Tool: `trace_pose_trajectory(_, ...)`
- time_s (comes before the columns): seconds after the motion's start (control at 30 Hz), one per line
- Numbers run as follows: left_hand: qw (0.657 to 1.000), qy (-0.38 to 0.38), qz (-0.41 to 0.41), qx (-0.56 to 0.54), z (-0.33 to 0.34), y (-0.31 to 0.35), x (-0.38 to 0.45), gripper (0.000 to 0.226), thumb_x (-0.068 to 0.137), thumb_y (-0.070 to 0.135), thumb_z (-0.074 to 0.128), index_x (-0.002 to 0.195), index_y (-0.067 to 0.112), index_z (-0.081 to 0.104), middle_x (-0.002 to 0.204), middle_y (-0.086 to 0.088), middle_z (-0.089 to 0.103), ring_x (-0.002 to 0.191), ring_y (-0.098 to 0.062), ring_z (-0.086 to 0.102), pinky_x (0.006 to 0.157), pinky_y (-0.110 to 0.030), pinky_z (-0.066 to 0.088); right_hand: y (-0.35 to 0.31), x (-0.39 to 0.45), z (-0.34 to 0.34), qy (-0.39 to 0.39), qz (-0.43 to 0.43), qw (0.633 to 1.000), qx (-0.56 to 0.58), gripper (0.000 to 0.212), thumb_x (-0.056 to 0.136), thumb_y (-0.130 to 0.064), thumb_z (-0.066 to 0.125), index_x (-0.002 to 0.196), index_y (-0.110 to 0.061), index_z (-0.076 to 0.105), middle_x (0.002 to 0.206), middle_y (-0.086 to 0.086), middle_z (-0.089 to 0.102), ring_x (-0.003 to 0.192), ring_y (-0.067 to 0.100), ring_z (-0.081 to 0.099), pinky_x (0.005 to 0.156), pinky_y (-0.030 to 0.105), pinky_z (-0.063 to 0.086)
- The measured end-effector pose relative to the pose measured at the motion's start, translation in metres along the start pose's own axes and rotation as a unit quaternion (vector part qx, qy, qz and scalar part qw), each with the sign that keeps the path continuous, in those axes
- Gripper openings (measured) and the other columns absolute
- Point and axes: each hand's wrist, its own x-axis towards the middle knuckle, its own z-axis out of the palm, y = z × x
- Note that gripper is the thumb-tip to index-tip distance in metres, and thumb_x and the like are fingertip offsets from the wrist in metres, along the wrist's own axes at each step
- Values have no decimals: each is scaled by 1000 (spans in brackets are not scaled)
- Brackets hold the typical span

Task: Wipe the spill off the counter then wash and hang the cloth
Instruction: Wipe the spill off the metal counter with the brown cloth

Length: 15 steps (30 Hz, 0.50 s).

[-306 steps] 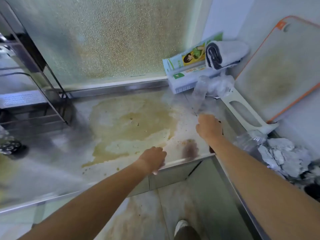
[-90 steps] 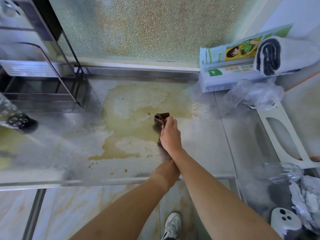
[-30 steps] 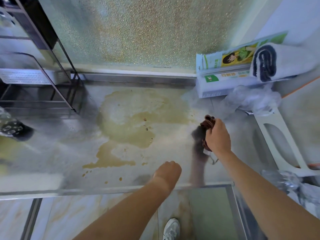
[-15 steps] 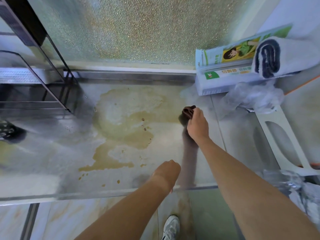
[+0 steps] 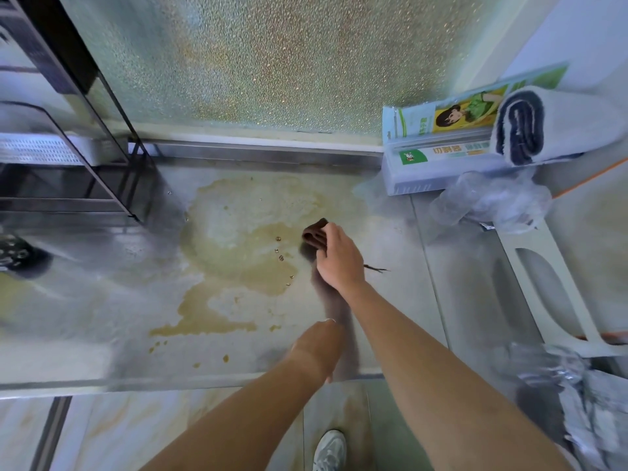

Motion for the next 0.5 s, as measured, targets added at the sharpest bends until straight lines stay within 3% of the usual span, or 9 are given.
trace_pose_trajectory(0.1, 1000, 5, -10, -3, 3, 3, -1, 42, 86, 0, 72, 125, -5, 57, 125, -19, 59, 116, -35, 62, 90, -38, 50, -15, -5, 5, -33, -26, 999, -7, 28, 97, -19, 54, 124, -13, 49, 117, 5, 57, 97, 32, 61, 76, 43, 51)
trace_pose_trajectory(0.23, 998, 35, -4, 54, 2, 8, -10, 55, 79, -1, 81, 127, -3, 55, 122, -17, 60, 114, -33, 60, 89, -39, 52, -7, 3, -24, -69, -19, 997, 8, 22, 103, -22, 48, 124, -13, 49, 115, 8, 54, 99, 32, 61, 80, 42, 51)
trace_pose_trajectory(0.4, 981, 152, 36, 114, -8, 9, 5, 83, 72, 35, 88, 135, 7, 43, 137, -14, 47, 124, -30, 45, 95, -41, 48, 31, 8, -78, 34, -35, 999, -24, 20, 102, -19, 49, 117, -7, 55, 112, 12, 57, 94, 30, 61, 73, 35, 46)
trace_pose_trajectory(0.5, 978, 167, 52, 114, -2, 9, 20, 110, 68, 57, 83, 152, 16, 24, 158, -16, 23, 145, -36, 23, 117, -46, 31, 65, 10, -99, 97, -31, 992, -76, 20, 98, -16, 54, 115, -7, 59, 108, 13, 60, 91, 29, 62, 74, 34, 49)
